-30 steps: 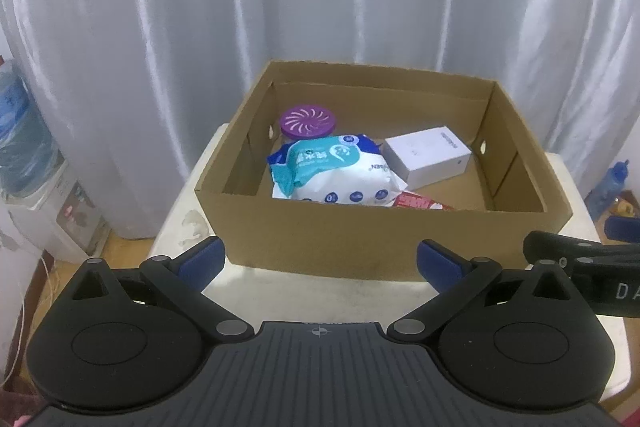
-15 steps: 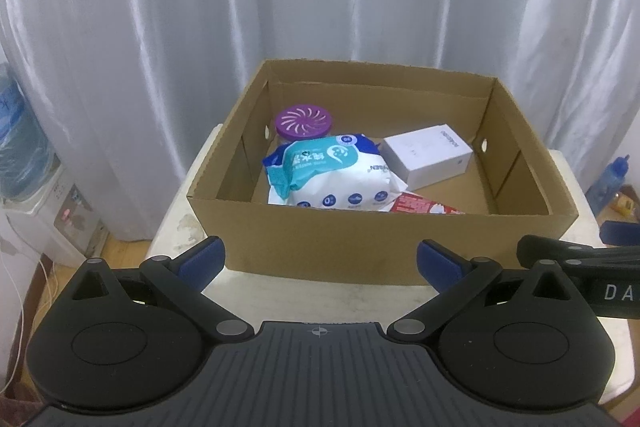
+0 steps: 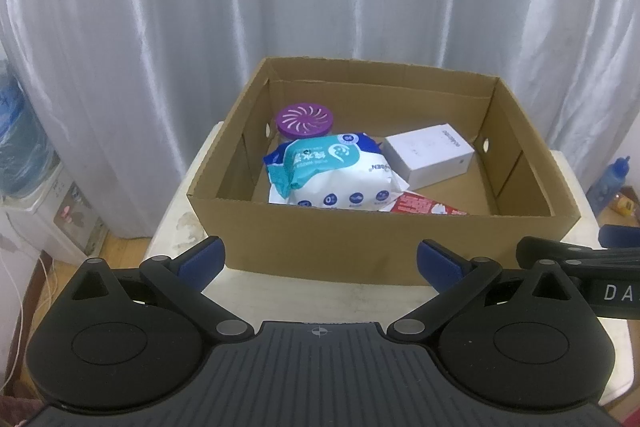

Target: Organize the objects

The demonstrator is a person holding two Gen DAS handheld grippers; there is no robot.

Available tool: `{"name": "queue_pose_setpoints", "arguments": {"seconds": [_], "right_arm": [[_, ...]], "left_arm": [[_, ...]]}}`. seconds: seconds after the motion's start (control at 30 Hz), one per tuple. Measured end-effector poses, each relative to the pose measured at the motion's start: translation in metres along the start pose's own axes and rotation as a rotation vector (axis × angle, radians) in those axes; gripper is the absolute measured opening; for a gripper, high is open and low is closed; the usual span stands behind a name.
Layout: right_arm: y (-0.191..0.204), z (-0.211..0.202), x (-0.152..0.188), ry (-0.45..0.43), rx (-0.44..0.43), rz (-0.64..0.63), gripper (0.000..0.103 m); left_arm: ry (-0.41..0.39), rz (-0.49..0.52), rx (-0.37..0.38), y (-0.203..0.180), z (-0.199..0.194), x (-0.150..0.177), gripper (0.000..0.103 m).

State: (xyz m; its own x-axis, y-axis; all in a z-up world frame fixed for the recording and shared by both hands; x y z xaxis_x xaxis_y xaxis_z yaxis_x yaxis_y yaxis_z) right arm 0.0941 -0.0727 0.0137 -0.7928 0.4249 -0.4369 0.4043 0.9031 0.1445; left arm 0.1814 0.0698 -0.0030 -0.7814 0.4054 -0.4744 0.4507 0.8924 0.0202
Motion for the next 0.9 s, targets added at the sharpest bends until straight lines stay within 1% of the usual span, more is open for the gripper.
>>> {"name": "queue_pose_setpoints", "arguments": {"seconds": [0.9], "right_arm": [[0.0038,-0.0019,-0.0008,-0.001,-0.007,0.007,0.103]], "left_arm": [[-0.001,-0.015,-0.012,0.0005,-0.0054,-0.0006,0.103]]}}
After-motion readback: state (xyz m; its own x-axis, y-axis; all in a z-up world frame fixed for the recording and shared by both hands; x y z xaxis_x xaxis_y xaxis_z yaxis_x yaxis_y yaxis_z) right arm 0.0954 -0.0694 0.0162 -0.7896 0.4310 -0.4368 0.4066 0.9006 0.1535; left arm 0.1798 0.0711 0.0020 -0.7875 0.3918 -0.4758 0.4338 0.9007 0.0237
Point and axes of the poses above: each gripper's, at about its wrist camera, not at the fingertips, and z roughly the way its jaws point, y to its left, x to its underside, the point moved 6 cm from there along z, roughly the way its jaws point, and after that the axes turned 14 degrees about y, right-handed, at the moved point
